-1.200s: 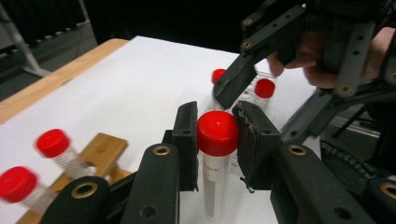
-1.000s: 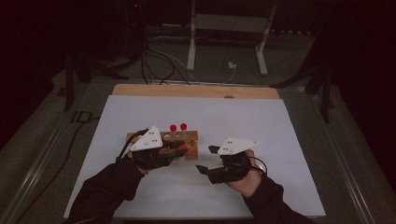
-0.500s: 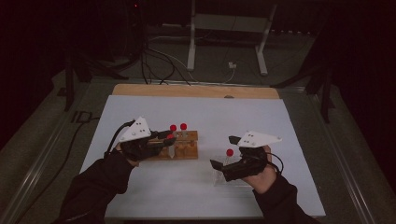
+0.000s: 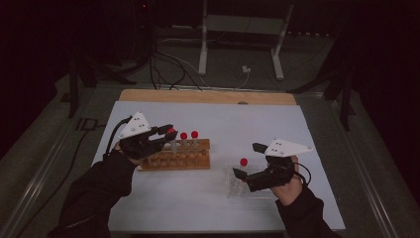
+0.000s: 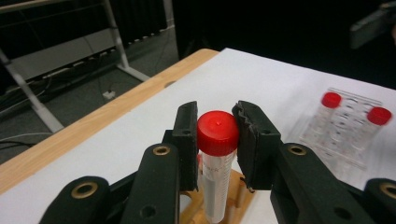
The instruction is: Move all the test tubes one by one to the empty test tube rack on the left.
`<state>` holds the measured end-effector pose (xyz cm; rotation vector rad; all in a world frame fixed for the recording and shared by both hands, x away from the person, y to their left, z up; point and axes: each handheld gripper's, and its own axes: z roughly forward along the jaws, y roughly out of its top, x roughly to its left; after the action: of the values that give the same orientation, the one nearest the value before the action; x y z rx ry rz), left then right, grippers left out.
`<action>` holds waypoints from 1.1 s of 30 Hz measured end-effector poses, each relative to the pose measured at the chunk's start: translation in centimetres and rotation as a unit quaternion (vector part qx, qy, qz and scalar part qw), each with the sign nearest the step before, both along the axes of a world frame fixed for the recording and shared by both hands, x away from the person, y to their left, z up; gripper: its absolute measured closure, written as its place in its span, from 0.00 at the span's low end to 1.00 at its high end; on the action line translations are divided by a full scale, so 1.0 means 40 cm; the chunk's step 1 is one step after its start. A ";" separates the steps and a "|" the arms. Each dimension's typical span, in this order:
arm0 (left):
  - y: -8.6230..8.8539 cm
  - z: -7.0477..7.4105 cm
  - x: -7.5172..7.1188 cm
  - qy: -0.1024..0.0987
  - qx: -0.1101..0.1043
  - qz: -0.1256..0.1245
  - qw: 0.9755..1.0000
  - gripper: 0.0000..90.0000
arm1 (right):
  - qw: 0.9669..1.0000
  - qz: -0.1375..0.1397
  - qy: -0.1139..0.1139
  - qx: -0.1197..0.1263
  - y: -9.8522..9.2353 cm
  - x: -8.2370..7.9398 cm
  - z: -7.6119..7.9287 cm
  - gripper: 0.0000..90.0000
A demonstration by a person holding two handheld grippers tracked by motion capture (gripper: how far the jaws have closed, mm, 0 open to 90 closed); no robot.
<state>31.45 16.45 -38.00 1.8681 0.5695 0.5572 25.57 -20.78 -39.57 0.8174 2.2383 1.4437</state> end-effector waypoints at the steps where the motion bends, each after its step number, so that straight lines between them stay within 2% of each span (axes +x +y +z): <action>1: 0.001 0.001 0.004 -0.001 -0.003 0.004 1.000 0.80 | 1.000 0.000 0.000 -0.001 -0.002 0.000 0.000 0.00; 3: 0.004 0.002 0.013 -0.003 -0.011 0.011 1.000 0.80 | 1.000 -0.001 0.001 0.000 -0.006 0.000 -0.001 0.00; 8: 0.005 -0.004 0.038 -0.010 -0.018 0.028 0.999 0.80 | 1.000 -0.005 -0.002 -0.001 -0.010 -0.001 -0.002 0.00; 15: -0.006 -0.037 0.065 -0.001 -0.020 0.041 0.999 0.80 | 1.000 -0.006 0.000 0.000 -0.016 -0.001 -0.006 0.00; 17: -0.008 -0.049 0.072 0.003 -0.028 0.040 0.999 0.80 | 1.000 -0.006 -0.001 0.001 -0.018 -0.002 -0.006 0.00; 22: -0.013 -0.075 0.078 0.007 -0.021 0.045 0.999 0.80 | 1.000 -0.008 0.001 0.003 -0.026 -0.004 -0.012 0.00; 27: -0.011 -0.103 0.080 0.017 -0.026 0.046 0.998 0.80 | 1.000 -0.008 0.005 0.005 -0.030 -0.005 -0.020 0.00; 33: -0.012 -0.137 0.082 0.027 -0.021 0.048 0.998 0.80 | 1.000 -0.007 0.005 0.007 -0.032 -0.006 -0.025 0.00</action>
<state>34.73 15.95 -43.48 1.8276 0.7043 0.5551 25.34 -22.04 -40.55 0.8441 2.2285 1.4542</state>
